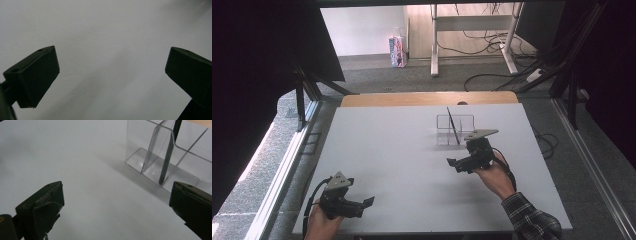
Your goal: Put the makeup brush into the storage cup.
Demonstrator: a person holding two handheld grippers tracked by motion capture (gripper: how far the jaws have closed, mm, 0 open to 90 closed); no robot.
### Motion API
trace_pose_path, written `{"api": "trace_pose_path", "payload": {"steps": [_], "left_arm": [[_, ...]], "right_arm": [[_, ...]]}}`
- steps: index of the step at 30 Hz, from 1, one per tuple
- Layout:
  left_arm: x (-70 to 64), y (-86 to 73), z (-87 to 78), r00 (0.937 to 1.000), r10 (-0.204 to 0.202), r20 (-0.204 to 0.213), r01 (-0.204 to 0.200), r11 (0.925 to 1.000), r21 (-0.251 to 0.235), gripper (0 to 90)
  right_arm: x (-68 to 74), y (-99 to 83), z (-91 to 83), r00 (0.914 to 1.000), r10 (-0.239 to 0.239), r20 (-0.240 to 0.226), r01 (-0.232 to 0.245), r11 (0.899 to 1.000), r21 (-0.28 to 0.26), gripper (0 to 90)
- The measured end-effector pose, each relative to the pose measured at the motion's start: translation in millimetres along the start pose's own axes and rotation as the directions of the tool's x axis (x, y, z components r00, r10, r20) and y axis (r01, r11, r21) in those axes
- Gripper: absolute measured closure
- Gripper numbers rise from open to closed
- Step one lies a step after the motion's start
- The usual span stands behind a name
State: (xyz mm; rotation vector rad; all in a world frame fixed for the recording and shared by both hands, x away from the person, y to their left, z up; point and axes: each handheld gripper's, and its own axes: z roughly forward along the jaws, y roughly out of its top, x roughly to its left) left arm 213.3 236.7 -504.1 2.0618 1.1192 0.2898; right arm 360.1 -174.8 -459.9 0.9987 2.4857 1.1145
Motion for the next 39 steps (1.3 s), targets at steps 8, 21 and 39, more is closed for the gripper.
{"api": "trace_pose_path", "payload": {"steps": [8,21,39], "left_arm": [[-0.2,0.0,0.0,1.0000,0.000,0.000,0.000,1.0000,0.000,0.0],[-0.4,0.0,0.1,1.0000,-0.002,-0.003,0.002,1.0000,0.003,0.0],[0.1,-0.3,-0.1,0.9999,-0.001,-0.013,0.001,0.9999,0.010,0.0]], "right_arm": [[4.2,-4.7,-2.7,1.0000,-0.004,-0.001,0.004,1.000,0.000,0.0],[4.9,-11.5,-11.8,1.0000,0.001,0.000,-0.001,1.000,-0.003,0.0],[8.8,-22.5,-20.4,0.9998,-0.011,0.019,0.010,1.000,0.010,0.0]]}}
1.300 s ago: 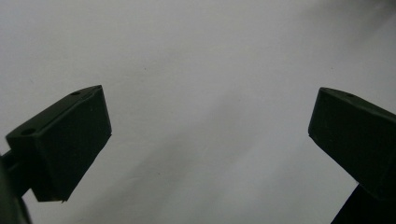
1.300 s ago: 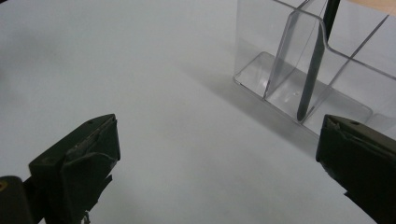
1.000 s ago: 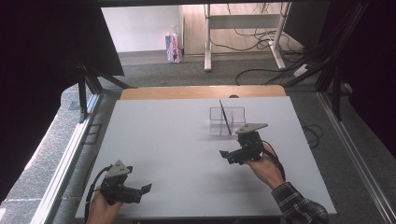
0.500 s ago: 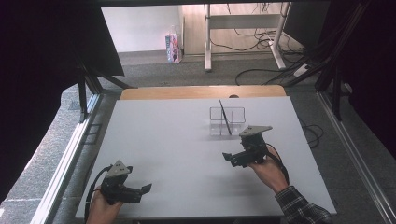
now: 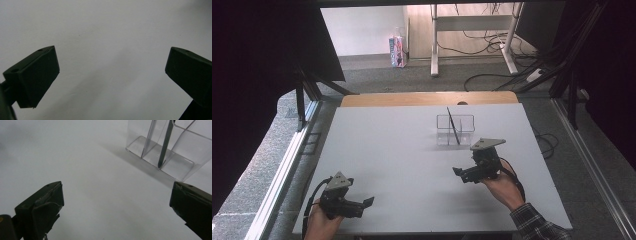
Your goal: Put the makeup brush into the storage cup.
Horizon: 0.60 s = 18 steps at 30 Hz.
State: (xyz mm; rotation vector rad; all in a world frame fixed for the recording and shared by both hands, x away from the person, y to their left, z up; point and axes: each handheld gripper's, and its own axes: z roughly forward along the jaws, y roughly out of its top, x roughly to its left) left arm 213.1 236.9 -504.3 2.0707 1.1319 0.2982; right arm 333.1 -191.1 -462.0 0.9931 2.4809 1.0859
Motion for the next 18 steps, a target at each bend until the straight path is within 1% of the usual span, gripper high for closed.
{"api": "trace_pose_path", "payload": {"steps": [10,18], "left_arm": [[1.7,-0.7,-1.5,0.9999,-0.003,-0.009,0.003,1.0000,-0.004,0.0],[1.6,-0.7,-1.6,0.9999,-0.003,-0.014,0.003,1.0000,-0.004,0.0]], "right_arm": [[0.9,-6.6,-4.4,0.9999,0.003,-0.012,-0.003,1.000,0.000,0.0],[1.6,-12.4,-9.1,1.0000,0.003,-0.008,-0.003,1.000,0.008,0.0]]}}
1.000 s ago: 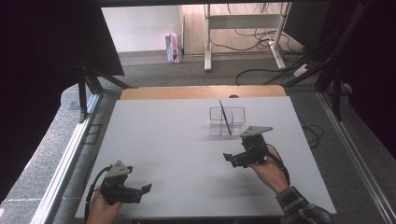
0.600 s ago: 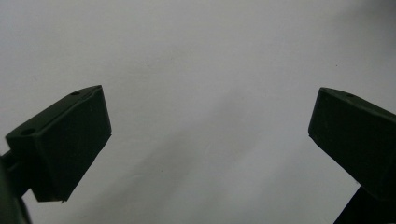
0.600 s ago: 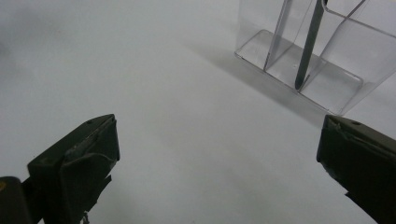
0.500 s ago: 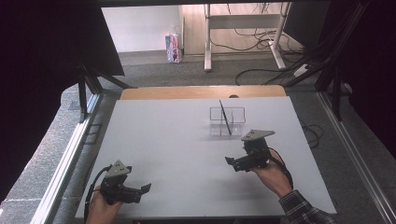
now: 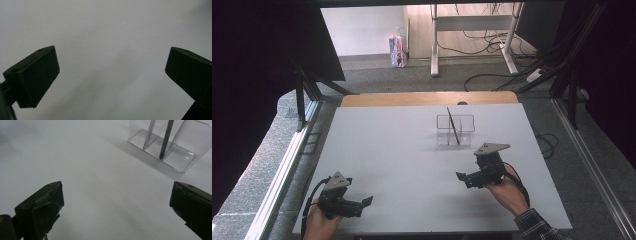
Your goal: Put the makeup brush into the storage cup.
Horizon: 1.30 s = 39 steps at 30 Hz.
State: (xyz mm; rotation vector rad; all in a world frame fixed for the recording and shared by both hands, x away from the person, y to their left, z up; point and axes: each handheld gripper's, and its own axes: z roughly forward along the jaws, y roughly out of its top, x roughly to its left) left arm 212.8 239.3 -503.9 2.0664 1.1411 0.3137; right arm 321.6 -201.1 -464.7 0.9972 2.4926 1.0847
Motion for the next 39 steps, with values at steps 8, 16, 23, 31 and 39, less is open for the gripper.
{"api": "trace_pose_path", "payload": {"steps": [8,16,23,31,39], "left_arm": [[0.2,-0.2,-0.3,1.0000,0.002,-0.004,-0.002,1.0000,0.003,0.0],[1.0,-0.6,-0.9,0.9999,0.005,-0.012,-0.005,1.0000,0.006,0.0],[0.9,-0.6,-0.5,0.9999,0.005,-0.012,-0.005,1.0000,0.007,0.0],[0.6,-0.5,0.2,1.0000,0.007,-0.006,-0.007,0.9999,0.009,0.0],[0.4,-0.4,0.5,0.9999,0.009,-0.005,-0.009,0.9999,0.010,0.0]], "right_arm": [[1.9,-5.0,-4.2,0.9999,-0.008,0.008,0.008,1.000,0.005,0.0],[1.5,-8.7,-10.6,0.9999,-0.002,0.015,0.002,1.000,-0.003,0.0],[0.9,-13.8,-15.5,0.9998,0.009,0.019,-0.009,1.000,0.001,0.0],[-0.2,-19.4,-20.6,0.9993,0.004,0.037,-0.005,1.000,0.008,0.0],[-1.1,-25.6,-25.6,0.9991,0.016,0.040,-0.016,1.000,0.012,0.0]]}}
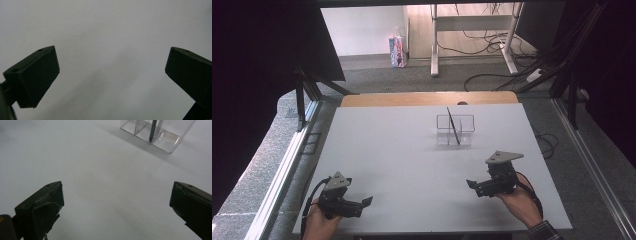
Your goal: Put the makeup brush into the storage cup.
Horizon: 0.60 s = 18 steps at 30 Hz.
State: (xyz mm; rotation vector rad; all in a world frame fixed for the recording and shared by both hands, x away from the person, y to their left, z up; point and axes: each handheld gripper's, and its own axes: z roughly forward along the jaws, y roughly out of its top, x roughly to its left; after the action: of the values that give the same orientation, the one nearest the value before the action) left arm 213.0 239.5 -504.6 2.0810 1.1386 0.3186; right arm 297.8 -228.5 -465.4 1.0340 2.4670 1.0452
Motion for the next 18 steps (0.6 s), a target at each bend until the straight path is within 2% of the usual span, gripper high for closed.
{"api": "trace_pose_path", "payload": {"steps": [18], "left_arm": [[-0.2,0.0,0.4,1.0000,0.000,0.002,0.000,1.0000,0.002,0.0]], "right_arm": [[-3.9,-17.1,-13.1,0.9997,0.004,0.026,-0.005,1.000,0.021,0.0]]}}
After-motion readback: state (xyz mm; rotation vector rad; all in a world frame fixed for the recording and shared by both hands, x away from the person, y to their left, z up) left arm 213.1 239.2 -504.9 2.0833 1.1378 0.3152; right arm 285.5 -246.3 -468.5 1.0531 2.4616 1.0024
